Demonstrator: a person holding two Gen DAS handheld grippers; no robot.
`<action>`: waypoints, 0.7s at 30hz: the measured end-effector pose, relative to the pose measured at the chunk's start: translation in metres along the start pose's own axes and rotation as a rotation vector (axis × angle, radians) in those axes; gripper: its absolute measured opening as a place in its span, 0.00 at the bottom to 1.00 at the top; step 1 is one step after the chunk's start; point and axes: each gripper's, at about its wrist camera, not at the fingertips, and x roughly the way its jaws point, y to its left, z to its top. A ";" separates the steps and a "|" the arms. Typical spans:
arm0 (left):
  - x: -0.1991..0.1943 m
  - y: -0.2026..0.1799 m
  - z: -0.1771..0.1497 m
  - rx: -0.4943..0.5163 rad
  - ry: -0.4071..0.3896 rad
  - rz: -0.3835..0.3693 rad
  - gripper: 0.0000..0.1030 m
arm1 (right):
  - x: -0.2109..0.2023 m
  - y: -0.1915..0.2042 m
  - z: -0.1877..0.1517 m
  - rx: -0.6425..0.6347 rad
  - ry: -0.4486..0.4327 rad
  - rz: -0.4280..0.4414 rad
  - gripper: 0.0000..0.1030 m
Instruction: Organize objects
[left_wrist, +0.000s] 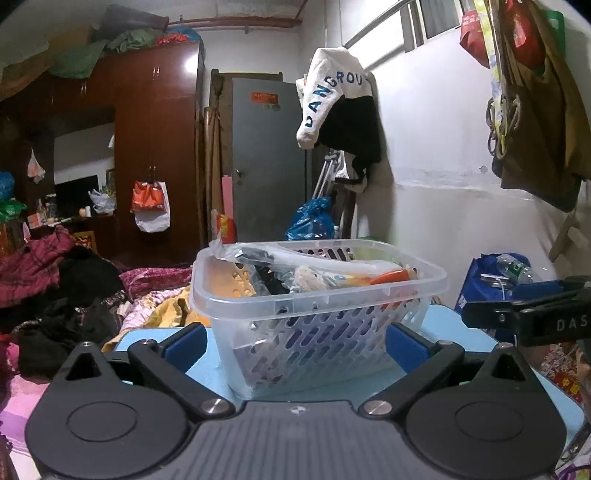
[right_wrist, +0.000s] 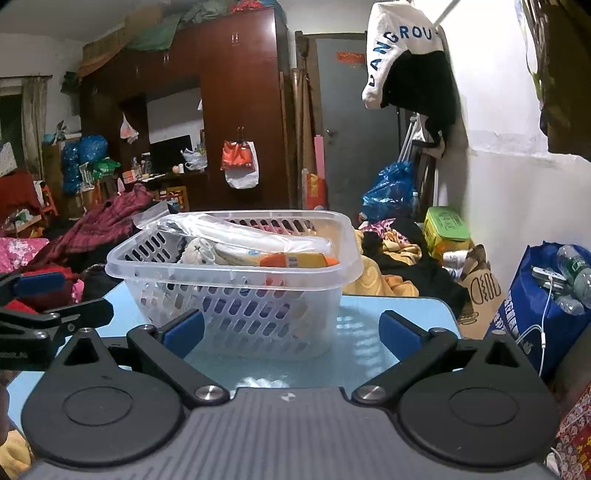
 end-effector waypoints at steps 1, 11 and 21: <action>0.000 0.000 0.000 -0.002 0.002 -0.001 1.00 | -0.001 0.000 0.000 0.005 -0.005 0.000 1.00; -0.001 -0.002 0.000 0.000 0.015 -0.027 1.00 | 0.001 -0.005 0.000 0.029 -0.002 0.001 1.00; -0.002 0.004 0.002 -0.017 0.017 -0.013 1.00 | -0.002 -0.001 -0.001 0.013 -0.008 0.003 1.00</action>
